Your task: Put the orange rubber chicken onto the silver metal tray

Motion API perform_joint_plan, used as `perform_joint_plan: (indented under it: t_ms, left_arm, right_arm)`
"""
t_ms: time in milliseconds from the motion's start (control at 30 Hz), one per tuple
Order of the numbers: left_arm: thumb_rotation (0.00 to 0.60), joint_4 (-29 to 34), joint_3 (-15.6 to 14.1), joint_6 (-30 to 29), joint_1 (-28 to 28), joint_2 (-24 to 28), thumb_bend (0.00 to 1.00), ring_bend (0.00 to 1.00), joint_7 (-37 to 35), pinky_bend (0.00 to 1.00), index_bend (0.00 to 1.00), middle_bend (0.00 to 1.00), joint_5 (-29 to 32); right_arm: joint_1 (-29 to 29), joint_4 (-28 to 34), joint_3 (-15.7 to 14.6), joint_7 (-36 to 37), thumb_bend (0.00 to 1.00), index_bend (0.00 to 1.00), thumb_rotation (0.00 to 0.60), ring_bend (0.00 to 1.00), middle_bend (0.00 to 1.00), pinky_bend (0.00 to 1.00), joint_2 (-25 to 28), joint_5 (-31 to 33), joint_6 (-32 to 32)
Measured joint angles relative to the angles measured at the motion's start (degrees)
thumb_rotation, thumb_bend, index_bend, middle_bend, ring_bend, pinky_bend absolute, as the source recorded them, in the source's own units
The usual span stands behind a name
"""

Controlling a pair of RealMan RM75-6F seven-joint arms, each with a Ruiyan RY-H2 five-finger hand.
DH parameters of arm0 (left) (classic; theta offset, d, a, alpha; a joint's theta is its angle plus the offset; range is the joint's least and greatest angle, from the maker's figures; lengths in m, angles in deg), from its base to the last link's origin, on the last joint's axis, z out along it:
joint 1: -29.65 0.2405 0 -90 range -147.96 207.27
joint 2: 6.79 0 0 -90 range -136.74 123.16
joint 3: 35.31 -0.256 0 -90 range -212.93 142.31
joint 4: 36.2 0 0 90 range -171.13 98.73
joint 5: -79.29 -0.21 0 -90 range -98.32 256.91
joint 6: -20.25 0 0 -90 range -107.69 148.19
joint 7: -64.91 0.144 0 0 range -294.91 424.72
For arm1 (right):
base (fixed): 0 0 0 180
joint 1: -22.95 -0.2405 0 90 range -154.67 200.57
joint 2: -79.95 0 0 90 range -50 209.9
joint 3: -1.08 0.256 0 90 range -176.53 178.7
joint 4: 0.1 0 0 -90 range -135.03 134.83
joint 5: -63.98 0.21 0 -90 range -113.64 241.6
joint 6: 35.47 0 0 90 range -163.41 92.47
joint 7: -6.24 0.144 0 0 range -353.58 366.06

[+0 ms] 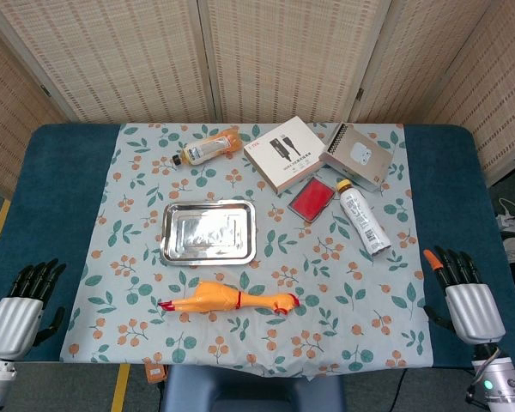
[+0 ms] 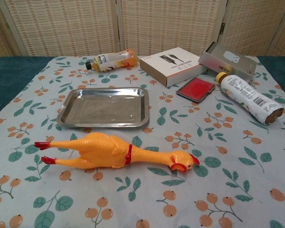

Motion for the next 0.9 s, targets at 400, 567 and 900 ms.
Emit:
perform_joint_plan:
  t_ms: [400,567,900]
  left_arm:
    - [0.600,0.6,0.1,0.8,-1.3,-0.2,0.47,0.02,-1.1,0.07,0.00,0.00,-1.6]
    - [0.600,0.5,0.1,1.4,-1.5,0.1,0.47,0.02,-1.7,0.07,0.00,0.00,-0.9]
    - [0.600,0.6,-0.4,1.3,-1.0,0.8,0.47,0.02,-2.4,0.07,0.00,0.00,-0.6]
  right_arm:
    - [-0.4,1.1,-1.5,3.0,0.18,0.00,0.600,0.00,0.00,0.00,1.4,-0.6,-2.3]
    - [-2.9,3.3,-2.5,5.7,0.18,0.00,0.600,0.00,0.00,0.00,1.6,-2.1,-7.3]
    - [-13.1,11.0,0.1,-1.8,0.18,0.05,0.600,0.00,0.00,0.00,-4.0,2.7,-22.9]
